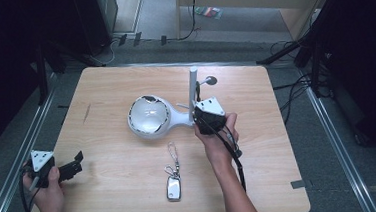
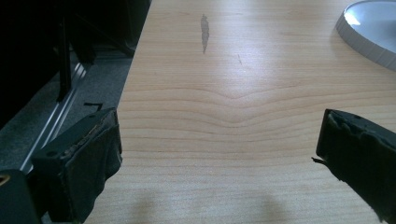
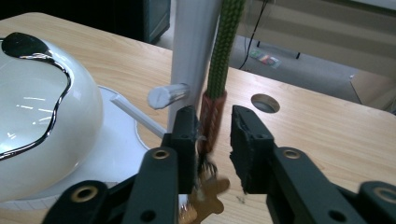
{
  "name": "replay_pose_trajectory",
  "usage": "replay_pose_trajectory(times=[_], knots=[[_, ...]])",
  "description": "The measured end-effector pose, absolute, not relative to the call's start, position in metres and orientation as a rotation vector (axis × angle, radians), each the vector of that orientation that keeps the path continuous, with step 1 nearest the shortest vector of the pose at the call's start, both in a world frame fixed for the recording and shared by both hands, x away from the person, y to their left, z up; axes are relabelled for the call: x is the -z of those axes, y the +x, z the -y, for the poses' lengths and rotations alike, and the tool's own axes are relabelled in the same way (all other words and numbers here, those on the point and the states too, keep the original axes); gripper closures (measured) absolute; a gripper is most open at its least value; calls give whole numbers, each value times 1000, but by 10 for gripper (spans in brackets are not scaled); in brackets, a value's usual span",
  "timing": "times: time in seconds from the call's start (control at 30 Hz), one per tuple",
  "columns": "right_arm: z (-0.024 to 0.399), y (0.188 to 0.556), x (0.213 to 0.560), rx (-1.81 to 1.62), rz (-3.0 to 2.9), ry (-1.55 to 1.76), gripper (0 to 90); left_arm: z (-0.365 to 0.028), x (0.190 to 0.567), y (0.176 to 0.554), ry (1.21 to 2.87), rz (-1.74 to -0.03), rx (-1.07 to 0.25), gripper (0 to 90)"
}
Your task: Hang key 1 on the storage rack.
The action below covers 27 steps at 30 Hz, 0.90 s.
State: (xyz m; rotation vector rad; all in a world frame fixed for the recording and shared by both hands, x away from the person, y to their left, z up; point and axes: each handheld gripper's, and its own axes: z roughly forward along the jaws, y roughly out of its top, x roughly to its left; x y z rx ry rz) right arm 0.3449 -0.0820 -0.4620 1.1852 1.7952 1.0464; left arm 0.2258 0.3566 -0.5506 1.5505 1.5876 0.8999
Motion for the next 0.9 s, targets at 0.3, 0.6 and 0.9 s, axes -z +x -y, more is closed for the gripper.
replay_pose_trajectory(times=[0.3, 0.6, 0.9], knots=[[83, 337, 464, -1000, -1837, 1208, 605, -357, 551, 226, 1547, -1588, -897, 3], [85, 327, 463, -960, -1931, 1241, 557, -357, 550, 226, 1554, -1591, -897, 3], [82, 316, 459, -920, -2078, 1256, 575, -356, 551, 226, 1557, -1586, -908, 3]])
